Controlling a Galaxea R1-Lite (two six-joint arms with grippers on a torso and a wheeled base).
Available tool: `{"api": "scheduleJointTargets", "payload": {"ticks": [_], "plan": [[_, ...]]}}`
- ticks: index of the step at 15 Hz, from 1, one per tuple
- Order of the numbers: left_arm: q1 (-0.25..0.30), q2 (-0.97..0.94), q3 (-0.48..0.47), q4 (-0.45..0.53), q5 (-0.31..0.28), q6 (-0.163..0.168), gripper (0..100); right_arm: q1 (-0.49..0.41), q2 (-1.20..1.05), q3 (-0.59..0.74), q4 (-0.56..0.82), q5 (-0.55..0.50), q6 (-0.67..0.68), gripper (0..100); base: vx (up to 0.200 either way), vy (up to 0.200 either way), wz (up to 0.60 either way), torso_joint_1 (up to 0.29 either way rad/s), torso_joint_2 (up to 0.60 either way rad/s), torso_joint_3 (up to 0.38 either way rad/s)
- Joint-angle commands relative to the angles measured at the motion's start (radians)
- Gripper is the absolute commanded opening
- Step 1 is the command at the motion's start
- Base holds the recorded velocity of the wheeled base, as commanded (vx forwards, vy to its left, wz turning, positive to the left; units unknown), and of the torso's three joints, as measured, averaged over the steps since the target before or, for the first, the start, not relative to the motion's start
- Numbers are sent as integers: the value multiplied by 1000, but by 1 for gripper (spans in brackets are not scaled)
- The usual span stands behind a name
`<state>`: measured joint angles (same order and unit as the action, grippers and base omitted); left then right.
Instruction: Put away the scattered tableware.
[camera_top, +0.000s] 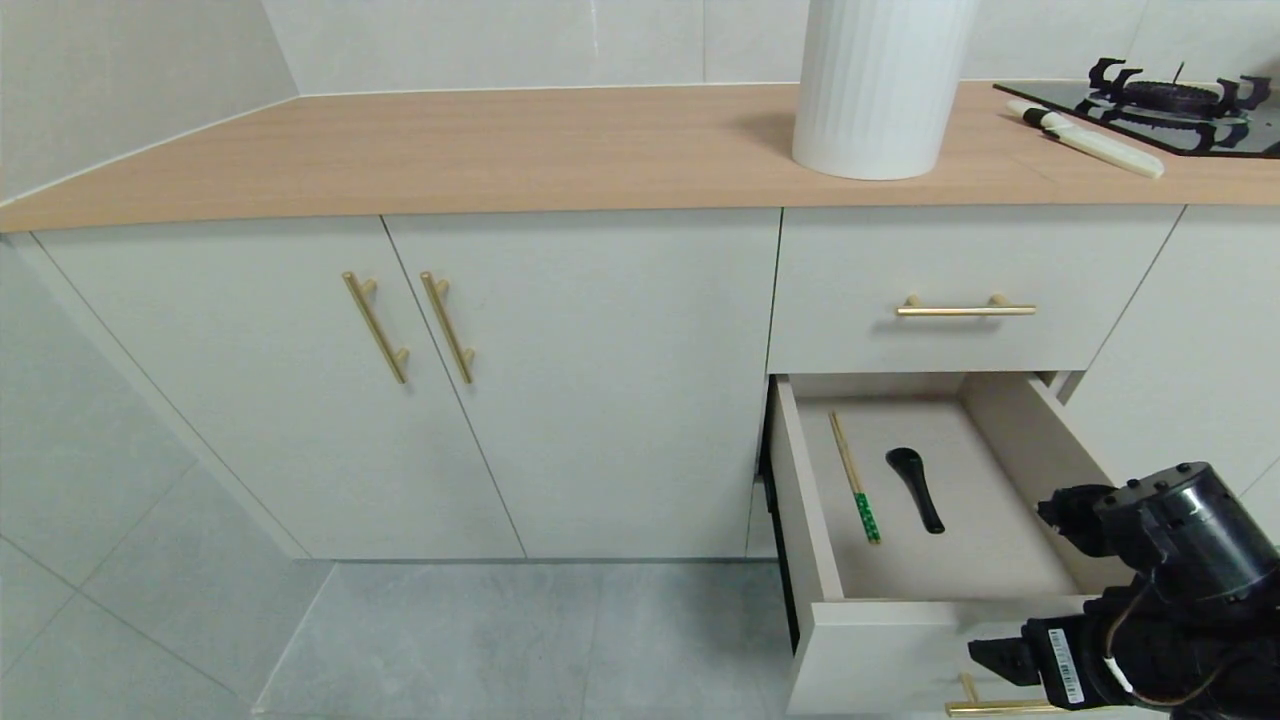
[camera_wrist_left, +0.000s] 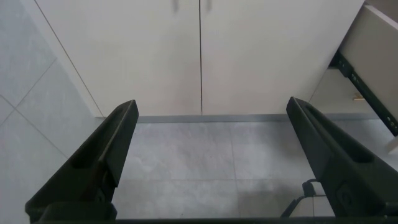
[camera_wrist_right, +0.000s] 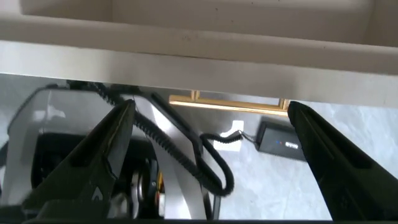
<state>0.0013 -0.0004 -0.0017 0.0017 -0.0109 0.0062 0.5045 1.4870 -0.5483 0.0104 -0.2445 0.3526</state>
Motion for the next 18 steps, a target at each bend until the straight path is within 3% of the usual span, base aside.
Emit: {"api": "scheduleJointTargets", "payload": {"ticks": [1, 18], "plan": [[0, 0, 0, 0, 0, 0, 100, -1, 62, -45, -3, 1, -6, 100, 0, 0, 0, 0, 0, 0], [0, 0, 0, 0, 0, 0, 100, -228, 418, -426, -76, 1, -173, 100, 0, 0, 0, 0, 0, 0]]}}
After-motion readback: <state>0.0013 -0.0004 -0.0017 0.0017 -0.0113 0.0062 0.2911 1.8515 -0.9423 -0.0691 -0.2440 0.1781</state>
